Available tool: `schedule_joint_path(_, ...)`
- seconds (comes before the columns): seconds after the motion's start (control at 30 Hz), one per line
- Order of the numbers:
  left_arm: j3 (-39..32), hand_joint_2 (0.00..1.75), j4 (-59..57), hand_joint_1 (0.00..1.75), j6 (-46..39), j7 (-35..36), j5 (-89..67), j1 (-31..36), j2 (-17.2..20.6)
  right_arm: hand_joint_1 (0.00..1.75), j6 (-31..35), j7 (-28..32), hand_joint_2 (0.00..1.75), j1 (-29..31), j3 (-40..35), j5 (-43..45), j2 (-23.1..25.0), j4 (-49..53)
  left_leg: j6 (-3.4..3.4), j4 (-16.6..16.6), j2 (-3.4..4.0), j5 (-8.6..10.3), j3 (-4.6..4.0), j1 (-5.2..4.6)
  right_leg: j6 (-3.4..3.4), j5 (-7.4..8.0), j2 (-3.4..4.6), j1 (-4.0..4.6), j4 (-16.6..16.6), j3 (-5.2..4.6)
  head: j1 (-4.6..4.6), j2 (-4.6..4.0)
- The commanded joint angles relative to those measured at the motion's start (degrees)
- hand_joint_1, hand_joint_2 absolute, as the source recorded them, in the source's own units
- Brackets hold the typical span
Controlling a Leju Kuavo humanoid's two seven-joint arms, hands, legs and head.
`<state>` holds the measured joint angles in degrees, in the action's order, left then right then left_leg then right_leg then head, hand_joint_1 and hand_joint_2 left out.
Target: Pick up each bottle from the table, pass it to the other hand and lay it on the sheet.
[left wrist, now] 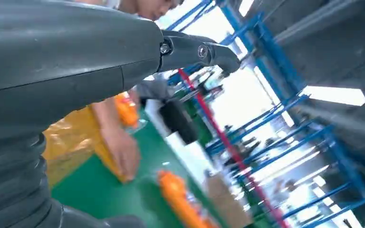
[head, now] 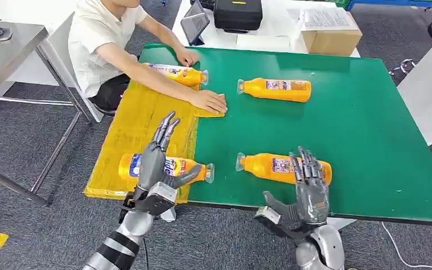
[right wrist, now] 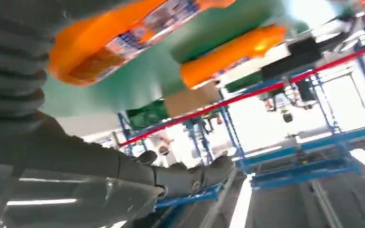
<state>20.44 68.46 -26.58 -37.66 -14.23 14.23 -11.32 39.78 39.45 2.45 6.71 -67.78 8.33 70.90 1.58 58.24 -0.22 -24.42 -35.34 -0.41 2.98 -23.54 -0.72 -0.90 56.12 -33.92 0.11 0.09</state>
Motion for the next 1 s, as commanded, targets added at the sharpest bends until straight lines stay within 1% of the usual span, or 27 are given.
schedule_joint_path(0.03, 2.66, 1.75, 2.75, 0.0, -0.67, -0.74, 3.3, -0.26, 0.34, 0.0, 0.22, -16.45, 1.75, 5.09, -1.89, -15.36, -4.48, -12.85, -0.18, -0.09, 0.07, -0.08, 0.32, 0.09, -0.19, -0.06, 0.11, 0.09, -0.08, 0.27, -0.02, 0.0)
schedule_joint_path(0.07, 2.96, 1.75, 3.47, 0.0, -0.86, -0.6, 3.49, -0.41, 0.44, 0.0, 0.22, -20.57, 1.75, 6.33, -4.51, -14.96, -6.64, -15.41, -0.19, -0.11, 0.04, -0.08, 0.36, 0.1, -0.21, -0.08, 0.09, 0.1, -0.08, 0.3, -0.02, 0.0)
schedule_joint_path(0.1, 3.29, 1.75, 4.64, 0.0, -0.95, -0.45, 3.66, -0.86, 0.53, 0.0, 0.22, -24.74, 1.75, 8.06, -7.76, -17.53, -9.4, -18.45, -0.08, -0.05, 0.07, -0.03, 0.14, 0.1, -0.08, 0.01, 0.1, 0.11, -0.08, 0.11, -0.02, 0.0)
schedule_joint_path(0.17, 3.97, 1.75, 6.46, 0.0, -0.48, -0.23, 4.19, -1.82, 0.68, 0.0, 0.22, -25.88, 1.75, 9.42, -9.33, -15.98, -11.47, -19.56, -0.12, -0.07, 0.28, -0.09, 0.29, 0.18, -0.12, 0.03, 0.32, 0.18, -0.12, 0.22, -0.04, 0.0)
schedule_joint_path(0.2, 4.78, 1.75, 7.39, 0.0, 0.87, 0.41, 5.14, -2.44, 0.85, 0.0, 0.22, -27.39, 1.75, 9.58, -10.37, -16.73, -12.77, -18.83, -0.07, -0.03, 0.22, -0.08, 0.2, 0.13, -0.07, 0.01, 0.25, 0.13, -0.06, 0.13, -0.04, 0.0)
schedule_joint_path(0.33, 8.2, 1.75, 7.61, 0.0, 4.26, 1.83, 6.51, -3.95, 0.69, 0.0, 0.22, -28.15, 1.75, 9.52, -10.23, -15.6, -14.88, -17.03, -0.06, -0.04, 0.09, -0.11, 0.26, 0.09, -0.07, -0.07, 0.14, 0.09, -0.07, 0.26, 0.0, 0.0)
schedule_joint_path(0.47, 9.47, 1.75, 6.73, 0.0, 4.52, 1.87, 6.36, -4.1, 0.28, 0.0, 0.22, -28.35, 1.75, 10.05, -10.32, -15.14, -14.95, -18.18, -0.08, -0.05, 0.07, -0.09, 0.22, 0.02, -0.1, -0.06, 0.12, 0.02, -0.05, 0.2, 0.0, 0.0)
schedule_joint_path(0.5, 11.09, 1.75, 5.14, 0.0, 6.16, 4.58, 6.7, -3.96, 0.1, 0.0, 0.22, -28.91, 1.75, 10.28, -10.28, -15.14, -15.04, -18.92, -0.12, -0.05, 0.08, -0.11, 0.28, 0.04, -0.14, -0.08, 0.13, 0.04, -0.05, 0.26, -0.02, 0.0)
schedule_joint_path(0.53, 12.82, 1.75, 3.82, 0.0, 7.74, 5.84, 6.69, -3.9, -0.17, 0.0, 0.22, -29.06, 1.75, 10.62, -10.47, -15.16, -15.2, -20.02, -0.09, -0.04, 0.09, -0.08, 0.19, 0.02, -0.11, -0.05, 0.13, 0.03, -0.04, 0.17, -0.02, 0.0)
schedule_joint_path(0.6, 15.95, 1.75, 1.15, 0.0, 9.87, 6.18, 8.04, -3.7, -0.93, 0.0, 0.22, -29.35, 1.75, 12.7, -11.46, -15.07, -15.67, -24.93, -0.12, -0.08, 0.05, -0.09, 0.29, 0.04, -0.14, -0.06, 0.1, 0.05, -0.08, 0.26, -0.04, 0.0)
schedule_joint_path(0.7, 18.15, 1.75, 0.47, 0.0, 10.19, 5.41, 8.56, -3.41, -1.38, 0.0, 0.22, -28.53, 1.75, 15.35, -12.46, -14.1, -15.83, -29.24, -0.15, -0.15, 0.08, -0.11, 0.49, 0.08, -0.17, -0.04, 0.15, 0.09, -0.23, 0.48, -0.04, 0.0)
schedule_joint_path(0.73, 18.81, 1.75, 0.83, 0.0, 10.31, 5.55, 9.05, -3.05, -1.16, 0.0, 0.22, -28.52, 1.75, 17.05, -12.87, -13.28, -15.74, -32.2, -0.13, -0.13, 0.13, -0.12, 0.45, 0.08, -0.15, -0.03, 0.2, 0.09, -0.21, 0.42, -0.04, 0.0)
schedule_joint_path(0.77, 18.79, 1.75, 0.88, 0.0, 10.29, 5.61, 9.19, -3.0, -1.16, 0.0, 0.22, -28.51, 1.75, 17.22, -12.91, -13.25, -15.78, -32.37, -0.12, -0.07, 0.21, -0.15, 0.42, 0.08, -0.14, -0.03, 0.27, 0.1, -0.17, 0.38, -0.04, 0.0)
schedule_joint_path(0.8, 18.84, 1.75, 1.09, 0.0, 10.26, 6.4, 10.06, -2.61, -0.89, 0.0, 0.22, -28.3, 1.75, 18.82, -13.15, -11.8, -15.7, -35.79, -0.05, -0.03, 0.17, -0.07, 0.16, 0.05, -0.06, 0.01, 0.2, 0.06, -0.08, 0.11, -0.02, 0.0)
schedule_joint_path(0.87, 18.77, 1.75, 1.07, 0.0, 10.29, 7.07, 10.94, -2.18, -0.62, 0.0, 0.22, -28.49, 1.75, 20.09, -13.76, -10.88, -16.02, -38.85, -0.09, -0.06, 0.24, -0.09, 0.28, 0.05, -0.12, 0.01, 0.27, 0.06, -0.1, 0.21, 0.0, 0.0)
schedule_joint_path(0.9, 18.76, 1.75, 1.02, 0.0, 10.35, 7.29, 11.31, -2.01, -0.51, 0.0, -1.17, -28.79, 1.75, 20.73, -14.0, -10.39, -16.11, -40.77, -0.08, -0.05, 0.16, -0.08, 0.23, 0.06, -0.1, 0.0, 0.2, 0.07, -0.1, 0.19, -0.02, 0.0)
schedule_joint_path(0.97, 18.79, 1.75, 0.99, 0.0, 10.43, 7.39, 11.53, -1.78, -0.37, 0.0, -2.35, -29.0, 1.75, 21.29, -14.18, -9.57, -16.3, -41.93, -0.12, -0.08, 0.16, -0.08, 0.3, 0.07, -0.14, -0.02, 0.2, 0.07, -0.1, 0.25, -0.04, 0.0)
schedule_joint_path(1.0, 18.74, 1.75, 1.01, 0.0, 10.42, 7.4, 11.55, -1.7, -0.35, 0.0, -2.32, -28.88, 1.75, 21.28, -14.17, -9.51, -16.5, -41.98, -0.08, -0.04, 0.1, -0.05, 0.2, 0.06, -0.09, 0.0, 0.11, 0.07, -0.09, 0.16, -0.02, 0.0)
